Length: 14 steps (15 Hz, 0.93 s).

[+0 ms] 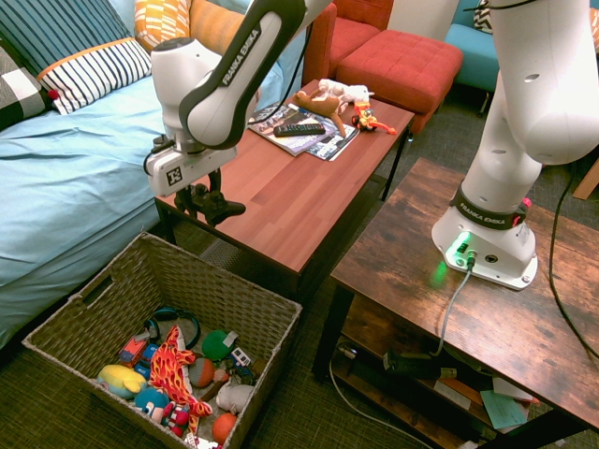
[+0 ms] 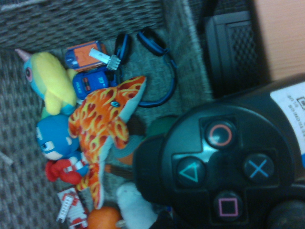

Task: Put the gamepad in the basket

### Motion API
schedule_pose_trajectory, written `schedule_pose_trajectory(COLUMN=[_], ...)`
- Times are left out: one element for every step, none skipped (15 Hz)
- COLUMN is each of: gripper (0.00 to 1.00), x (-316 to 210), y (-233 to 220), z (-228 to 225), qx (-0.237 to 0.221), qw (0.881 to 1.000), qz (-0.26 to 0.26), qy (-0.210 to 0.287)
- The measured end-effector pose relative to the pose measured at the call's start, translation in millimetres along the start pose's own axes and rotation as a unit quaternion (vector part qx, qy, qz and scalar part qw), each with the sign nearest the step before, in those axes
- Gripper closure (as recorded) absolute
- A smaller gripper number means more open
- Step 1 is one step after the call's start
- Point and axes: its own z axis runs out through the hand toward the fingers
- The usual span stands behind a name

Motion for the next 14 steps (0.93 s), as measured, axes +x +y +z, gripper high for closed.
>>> schedule_pose_trajectory(gripper=[1.00, 1.00, 1.00, 1.00, 1.00, 1.00, 1.00, 1.00, 0.00, 0.00, 0.00, 0.00, 0.00, 0.00], x=[-16, -33, -49, -63, -76, -87, -97, -105, -110, -112, -112, -111, -110, -109], y=[-8, -18, -29, -40, -52, -64, -75, -85, -94, -101, -107, -112, -115, -118], z=[24, 45, 62, 75, 87, 99, 111, 121, 130, 137, 142, 147, 151, 154], qx=[0.004, 0.007, 0.008, 0.010, 0.012, 0.012, 0.009, 0.006, -0.001, -0.007, -0.012, -0.014, -0.016, -0.016], qw=[1.000, 1.000, 0.999, 0.999, 0.999, 0.998, 0.998, 0.998, 0.998, 0.998, 0.998, 0.998, 0.998, 0.998], qz=[-0.006, -0.014, -0.023, -0.031, -0.036, -0.039, -0.042, -0.044, -0.044, -0.044, -0.045, -0.044, -0.043, -0.043], qy=[-0.012, -0.023, -0.030, -0.033, -0.036, -0.039, -0.042, -0.043, -0.042, -0.041, -0.042, -0.043, -0.044, -0.045])
